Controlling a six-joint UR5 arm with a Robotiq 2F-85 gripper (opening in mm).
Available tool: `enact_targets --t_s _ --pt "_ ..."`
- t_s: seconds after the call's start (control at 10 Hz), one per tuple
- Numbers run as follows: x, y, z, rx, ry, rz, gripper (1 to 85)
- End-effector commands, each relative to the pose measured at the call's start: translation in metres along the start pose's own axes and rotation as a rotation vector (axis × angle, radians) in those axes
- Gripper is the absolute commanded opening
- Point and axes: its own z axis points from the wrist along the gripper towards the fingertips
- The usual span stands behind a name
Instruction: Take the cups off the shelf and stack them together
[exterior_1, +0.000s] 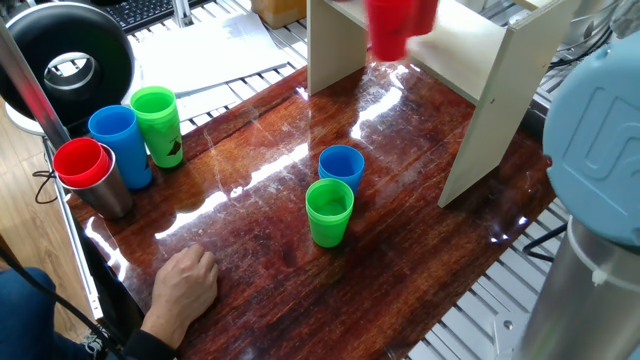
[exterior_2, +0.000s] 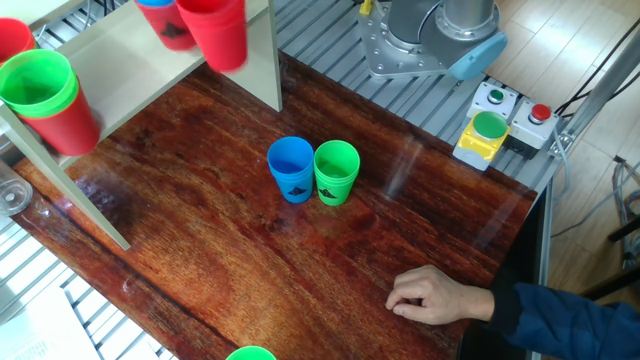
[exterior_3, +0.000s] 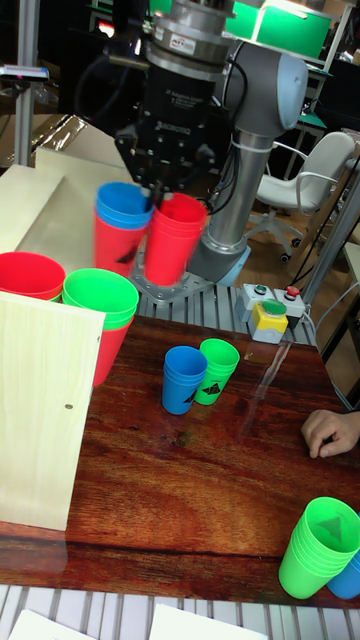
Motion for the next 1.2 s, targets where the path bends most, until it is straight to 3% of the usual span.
enact_targets --t_s 0.0,0.1,0.4,0.5,0.6,0.7,0.9,1.1 --pt "0.016 -0.016 -0.002 0.06 0.065 -0.247 1.7" --pt "0.018 -0.008 -0.002 0.03 0.066 -0.211 1.7" --pt "0.012 -0.006 -0.001 0.027 0.045 -0.219 1.7" --pt "0.012 -0.008 -0.001 0.034 0.044 -0.257 1.7" --pt "0.004 -0.017 -0.002 0.069 0.022 -0.402 1.7" --pt "0.001 -0.016 -0.001 0.067 0.013 -0.457 1.7" --pt "-0.004 -0.025 -0.002 0.109 0.008 -0.534 1.7" --pt "-0.007 -0.022 -0.002 0.1 -0.007 -0.578 1.7"
